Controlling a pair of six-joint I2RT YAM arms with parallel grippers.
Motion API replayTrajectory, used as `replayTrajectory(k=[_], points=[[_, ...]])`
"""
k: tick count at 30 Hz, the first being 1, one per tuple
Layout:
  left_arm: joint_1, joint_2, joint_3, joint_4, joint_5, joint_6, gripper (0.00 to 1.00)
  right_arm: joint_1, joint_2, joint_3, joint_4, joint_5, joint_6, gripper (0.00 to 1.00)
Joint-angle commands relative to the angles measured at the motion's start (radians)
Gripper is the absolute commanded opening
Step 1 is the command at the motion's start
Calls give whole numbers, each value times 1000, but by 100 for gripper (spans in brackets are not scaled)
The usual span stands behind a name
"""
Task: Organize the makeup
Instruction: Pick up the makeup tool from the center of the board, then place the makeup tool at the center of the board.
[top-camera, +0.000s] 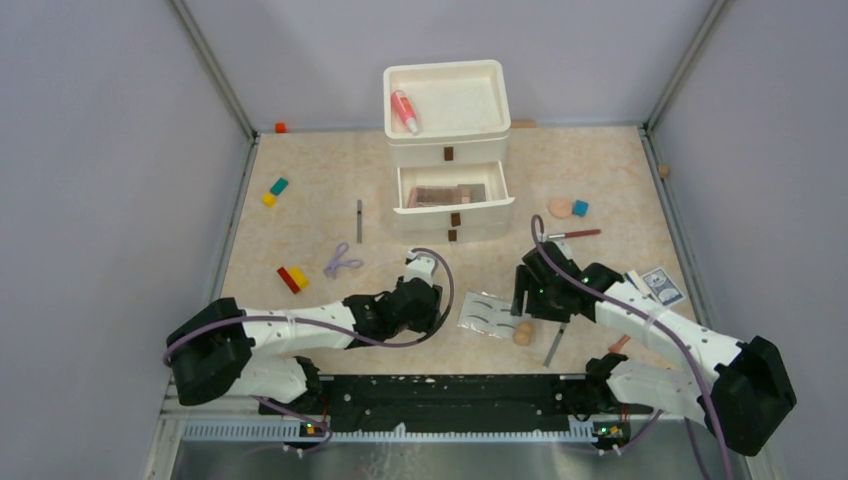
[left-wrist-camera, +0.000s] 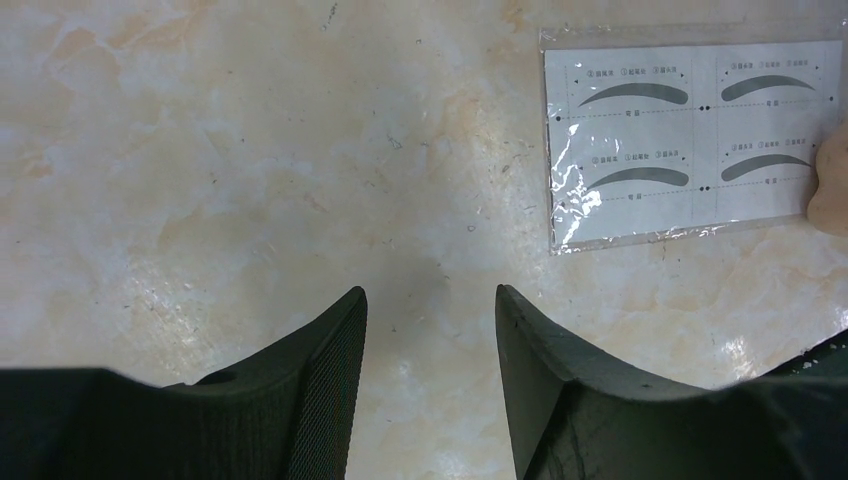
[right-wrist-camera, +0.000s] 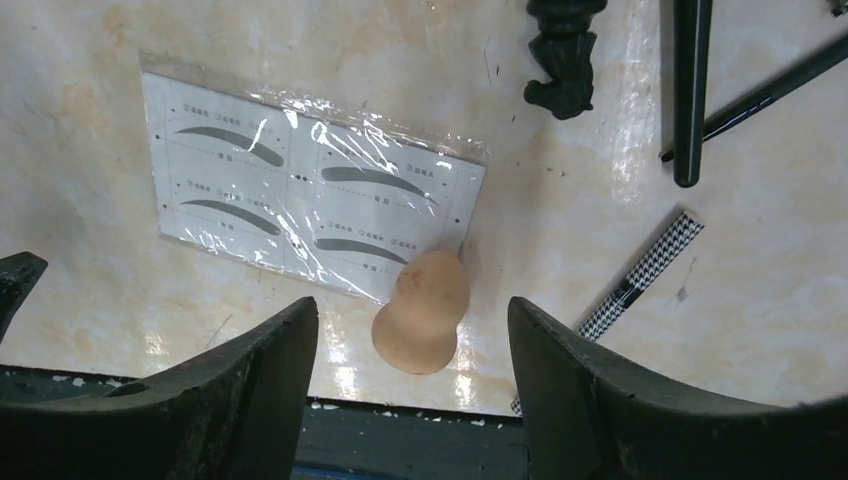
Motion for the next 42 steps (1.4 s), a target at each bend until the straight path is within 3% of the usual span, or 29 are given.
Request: replayTrajectory(k=[1, 3, 10, 16, 21, 24, 27, 29, 32, 38, 42], points=[[-4, 21, 45, 27, -34, -8, 56, 42, 40, -21, -14, -18, 58, 66], [-5, 31, 51, 25, -39, -2, 56, 53, 57, -35, 10, -56, 48, 60], [-4, 52, 63, 27, -47, 0, 56, 63, 138, -42, 5, -67, -3, 54], [-5, 54, 68, 10, -64, -3, 56, 63, 117, -14, 53, -49, 8, 28], [-3, 52, 77, -12, -88, 1, 57, 48, 85, 89, 42, 79, -13, 24], [-3, 52, 85, -21, -97, 5, 57, -31, 95, 146, 113, 103, -76, 22], [-3, 53, 91, -24, -95, 4, 57, -178, 138, 155, 260, 37, -128, 26], [-4, 53, 92, -23, -81, 7, 57, -244, 194, 158, 345, -43, -155, 51], [-4, 54, 100, -17, -25, 32, 58, -260, 296, 213, 326, -83, -191, 64], [-64, 19, 49, 69, 97, 126, 59, -240, 286, 112, 381, -212, -227, 65], [-123, 24, 20, 153, 148, 152, 55, -215, 219, 26, 438, -265, -262, 53]])
